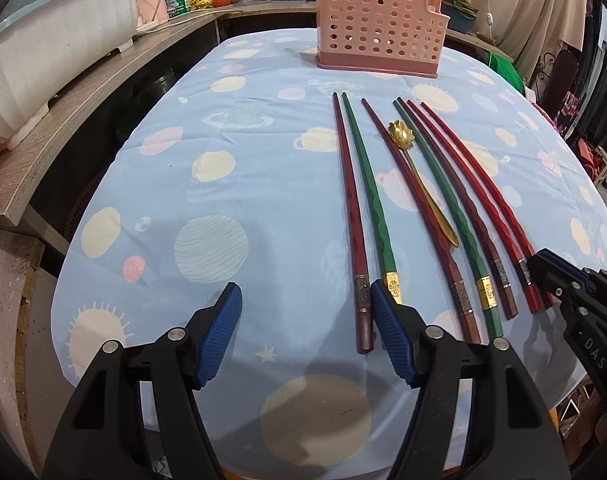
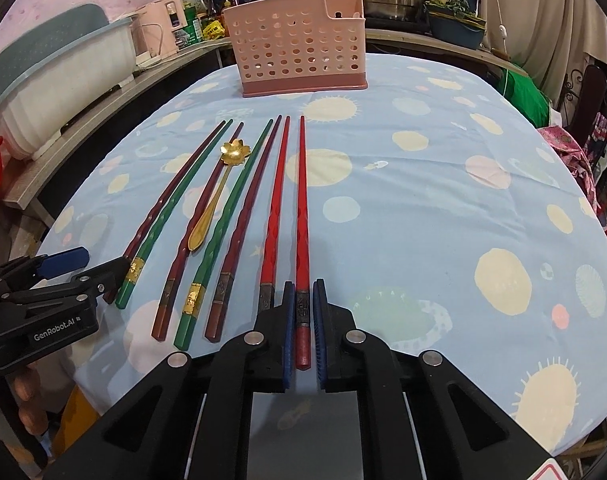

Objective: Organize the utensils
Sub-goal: 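Close the right gripper on a red chopstick while the left gripper grasps a dark red chopstick, then carry the red chopstick into the pink holder with the right gripper while the left gripper inserts its chopstick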

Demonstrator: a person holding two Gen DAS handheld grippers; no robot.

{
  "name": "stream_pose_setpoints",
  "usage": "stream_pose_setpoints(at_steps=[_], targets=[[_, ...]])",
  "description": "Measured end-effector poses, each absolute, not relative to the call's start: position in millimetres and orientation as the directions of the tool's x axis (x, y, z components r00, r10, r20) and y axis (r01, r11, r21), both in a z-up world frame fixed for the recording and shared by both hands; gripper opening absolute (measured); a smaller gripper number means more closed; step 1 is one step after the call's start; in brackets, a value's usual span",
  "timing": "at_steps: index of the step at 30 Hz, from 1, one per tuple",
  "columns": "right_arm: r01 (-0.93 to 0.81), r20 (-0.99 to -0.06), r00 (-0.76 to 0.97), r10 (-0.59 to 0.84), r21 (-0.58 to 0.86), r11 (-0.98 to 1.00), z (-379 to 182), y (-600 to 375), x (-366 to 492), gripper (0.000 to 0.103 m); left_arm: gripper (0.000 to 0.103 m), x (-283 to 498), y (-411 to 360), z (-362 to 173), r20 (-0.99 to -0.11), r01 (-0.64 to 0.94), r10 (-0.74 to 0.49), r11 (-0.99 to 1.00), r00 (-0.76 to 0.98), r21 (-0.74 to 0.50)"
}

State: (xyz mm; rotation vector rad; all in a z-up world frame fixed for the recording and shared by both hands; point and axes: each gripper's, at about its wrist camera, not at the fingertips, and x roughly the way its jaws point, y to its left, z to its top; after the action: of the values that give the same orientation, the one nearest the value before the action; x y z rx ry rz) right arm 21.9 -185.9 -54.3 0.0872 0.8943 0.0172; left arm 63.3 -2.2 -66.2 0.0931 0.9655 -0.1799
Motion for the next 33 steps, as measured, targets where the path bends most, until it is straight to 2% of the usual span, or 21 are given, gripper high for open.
stream_pose_setpoints(at_steps=[9, 17, 22, 33], targets=[[0.022, -0.777, 0.627, 0.052, 0.084, 0.996, -54.1, -185.7, 20.8, 0.008, 0.06, 62.7, -3.0, -65.9, -0.821, 0.198, -0.11, 0.98, 0.561, 0.005], [0.021, -0.777, 0.627, 0.054, 0.085, 0.996, -53.9, -185.5, 19.9, 0.008, 0.034, 59.4, -8.1, -63.9, -0.816, 0.233, -0.126, 0.973, 0.564, 0.01], [0.02, -0.777, 0.627, 0.055, 0.086, 0.996, -53.6, -185.2, 19.4, 0.008, 0.01, 59.2, -7.4, -63.0, -0.819, 0.24, -0.135, 0.971, 0.558, 0.003], [0.023, -0.773, 0.63, 0.077, 0.118, 0.993, -49.8, -188.5, 12.6, 0.007, 0.007, 57.6, -0.7, -54.6, -0.825, 0.226, -0.174, 0.972, 0.538, -0.057]])
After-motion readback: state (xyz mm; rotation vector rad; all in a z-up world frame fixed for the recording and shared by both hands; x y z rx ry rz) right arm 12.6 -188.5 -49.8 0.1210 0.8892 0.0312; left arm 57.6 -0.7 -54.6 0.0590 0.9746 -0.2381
